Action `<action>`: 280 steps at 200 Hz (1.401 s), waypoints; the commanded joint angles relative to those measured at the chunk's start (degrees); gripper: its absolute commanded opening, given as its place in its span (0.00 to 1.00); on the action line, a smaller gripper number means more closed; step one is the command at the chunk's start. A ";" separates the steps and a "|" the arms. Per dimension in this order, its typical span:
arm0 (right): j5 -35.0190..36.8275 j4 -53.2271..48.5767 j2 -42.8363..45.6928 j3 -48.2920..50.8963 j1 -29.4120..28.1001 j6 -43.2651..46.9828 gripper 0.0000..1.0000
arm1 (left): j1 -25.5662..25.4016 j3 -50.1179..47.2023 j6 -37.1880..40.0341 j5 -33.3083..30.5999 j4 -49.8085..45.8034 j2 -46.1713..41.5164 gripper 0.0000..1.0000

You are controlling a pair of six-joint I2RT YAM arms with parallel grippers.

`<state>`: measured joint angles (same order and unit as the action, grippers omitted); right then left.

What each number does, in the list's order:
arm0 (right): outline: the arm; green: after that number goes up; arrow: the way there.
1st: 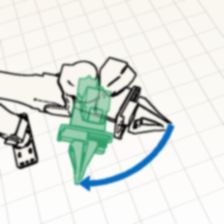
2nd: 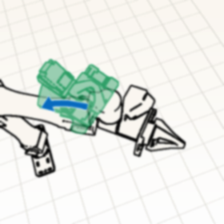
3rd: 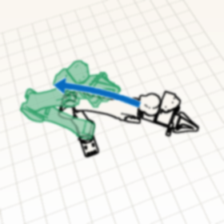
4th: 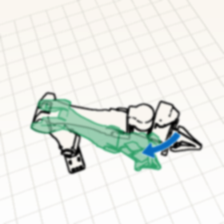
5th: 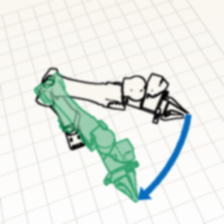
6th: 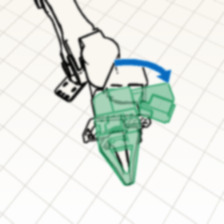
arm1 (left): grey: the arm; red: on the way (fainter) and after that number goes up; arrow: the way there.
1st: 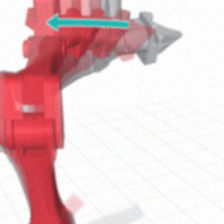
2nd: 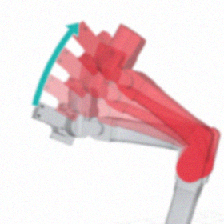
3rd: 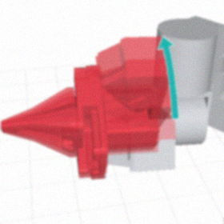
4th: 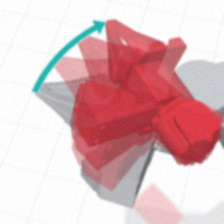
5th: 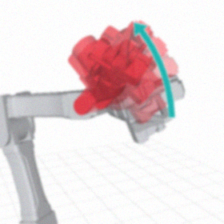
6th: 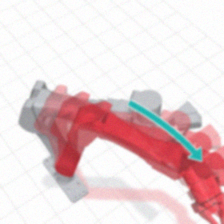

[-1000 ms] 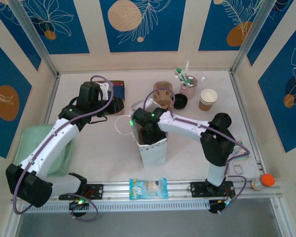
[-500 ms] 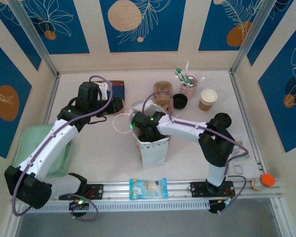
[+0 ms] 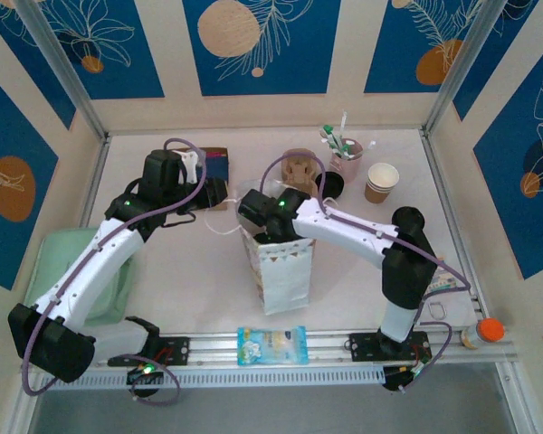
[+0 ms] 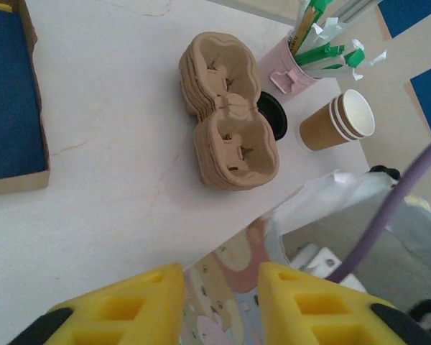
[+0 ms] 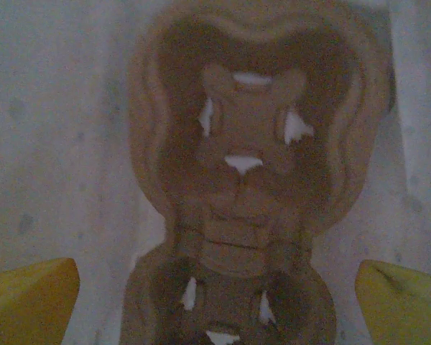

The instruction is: Pack the takeout coffee

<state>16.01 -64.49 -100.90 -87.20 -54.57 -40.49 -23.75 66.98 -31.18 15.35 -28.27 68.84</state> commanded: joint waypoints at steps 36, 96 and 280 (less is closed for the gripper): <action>-0.02 -6.30 1.65 -6.25 -0.45 1.81 0.99 | 0.63 -0.19 0.94 -0.68 0.17 -2.32 0.36; 2.77 -12.23 1.18 -16.33 -1.77 2.74 0.99 | 0.63 0.24 2.49 -0.36 -1.04 -2.75 0.48; 8.19 -17.27 4.62 -26.07 6.97 9.79 0.91 | -6.86 5.65 7.84 -1.70 -8.09 2.21 0.61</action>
<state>27.11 -85.45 -99.53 -117.67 -49.17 -31.66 -29.52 70.00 -25.26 14.92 -34.87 69.28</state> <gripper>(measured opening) 0.936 0.616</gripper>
